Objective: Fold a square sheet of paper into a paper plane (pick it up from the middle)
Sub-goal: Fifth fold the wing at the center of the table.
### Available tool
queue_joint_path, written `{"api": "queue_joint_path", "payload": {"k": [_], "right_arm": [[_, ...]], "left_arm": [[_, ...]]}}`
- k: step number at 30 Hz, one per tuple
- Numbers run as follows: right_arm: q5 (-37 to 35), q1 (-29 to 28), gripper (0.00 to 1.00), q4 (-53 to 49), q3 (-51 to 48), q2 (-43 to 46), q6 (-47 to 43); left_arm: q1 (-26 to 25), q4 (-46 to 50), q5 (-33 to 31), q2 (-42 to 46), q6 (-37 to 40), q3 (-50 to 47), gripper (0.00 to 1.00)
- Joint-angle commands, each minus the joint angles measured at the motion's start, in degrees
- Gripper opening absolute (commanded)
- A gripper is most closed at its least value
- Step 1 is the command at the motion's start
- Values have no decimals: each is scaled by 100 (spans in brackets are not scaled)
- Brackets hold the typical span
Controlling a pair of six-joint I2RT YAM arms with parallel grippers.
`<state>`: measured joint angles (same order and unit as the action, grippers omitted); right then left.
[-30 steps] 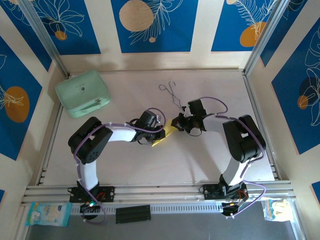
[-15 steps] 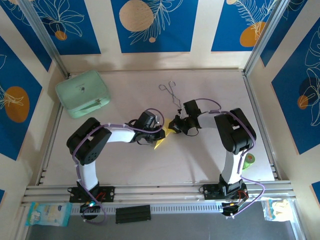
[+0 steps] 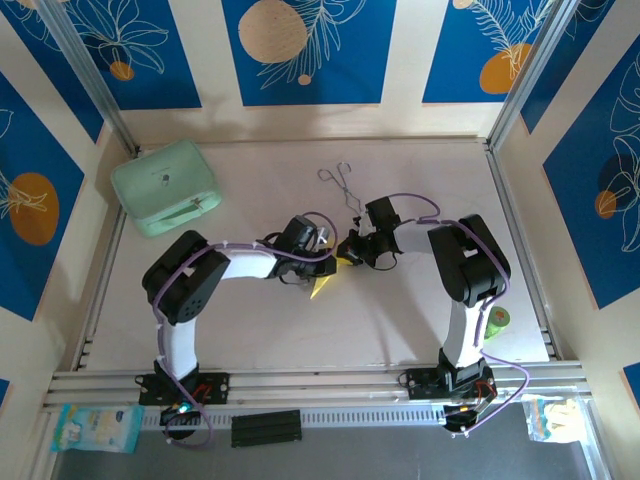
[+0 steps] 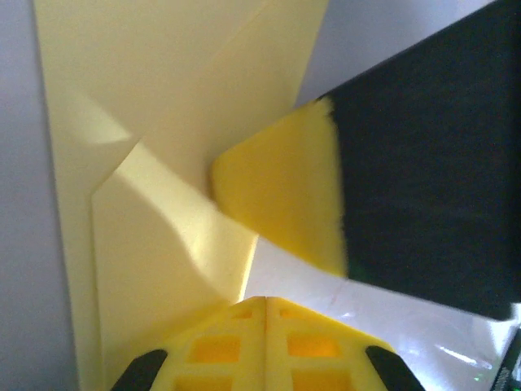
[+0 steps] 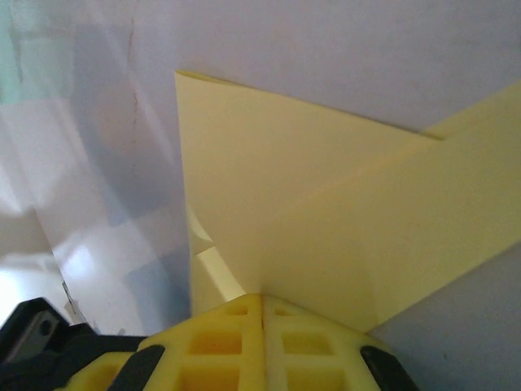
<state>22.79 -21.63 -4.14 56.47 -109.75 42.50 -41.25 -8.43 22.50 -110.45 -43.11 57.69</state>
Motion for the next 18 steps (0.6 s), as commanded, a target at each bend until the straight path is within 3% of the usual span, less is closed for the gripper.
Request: {"api": "queue_joint_path", "payload": {"k": [1, 18], "right_arm": [[-323, 39, 3, -575, -13, -278, -153], [-740, 52, 3, -1306, 355, -620, -244]], "left_arm": [[39, 174, 237, -106, 180, -2, 2], [10, 737, 387, 436, 550, -689, 0]]}}
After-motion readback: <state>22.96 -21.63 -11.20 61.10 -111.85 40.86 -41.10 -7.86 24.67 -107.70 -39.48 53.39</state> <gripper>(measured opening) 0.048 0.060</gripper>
